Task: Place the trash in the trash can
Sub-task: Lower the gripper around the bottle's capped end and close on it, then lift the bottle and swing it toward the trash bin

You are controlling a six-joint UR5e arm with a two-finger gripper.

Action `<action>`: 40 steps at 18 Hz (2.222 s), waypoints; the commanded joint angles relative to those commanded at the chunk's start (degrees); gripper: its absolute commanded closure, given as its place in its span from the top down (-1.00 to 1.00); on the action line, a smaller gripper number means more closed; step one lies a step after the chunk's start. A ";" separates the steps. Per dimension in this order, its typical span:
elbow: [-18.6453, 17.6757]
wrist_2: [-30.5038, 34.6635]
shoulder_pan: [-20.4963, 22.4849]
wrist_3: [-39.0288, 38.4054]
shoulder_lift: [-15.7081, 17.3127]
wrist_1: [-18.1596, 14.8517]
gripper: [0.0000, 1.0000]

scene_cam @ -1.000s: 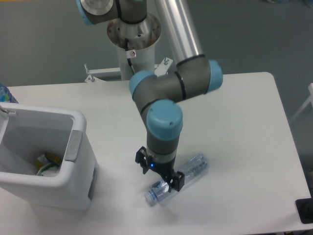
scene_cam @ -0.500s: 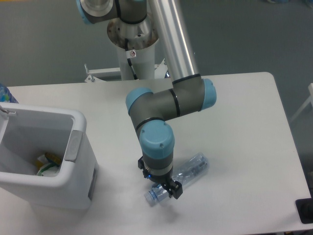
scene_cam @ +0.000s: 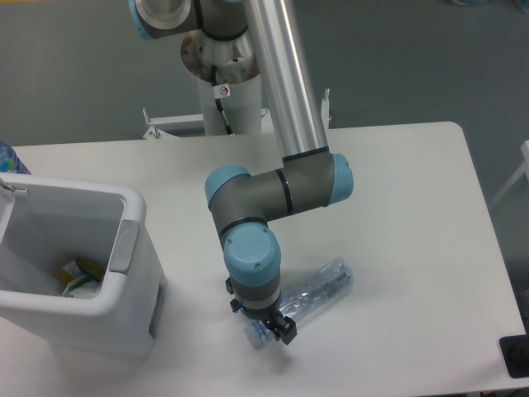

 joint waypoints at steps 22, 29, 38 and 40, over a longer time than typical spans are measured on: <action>8.26 -23.34 7.12 -14.22 8.34 -0.70 -0.05; 8.61 -46.46 11.16 -24.95 17.56 -0.61 -0.05; 15.29 -59.13 8.80 -39.28 20.83 -0.53 -0.04; 14.94 -61.51 8.35 -39.81 21.96 -0.53 -0.04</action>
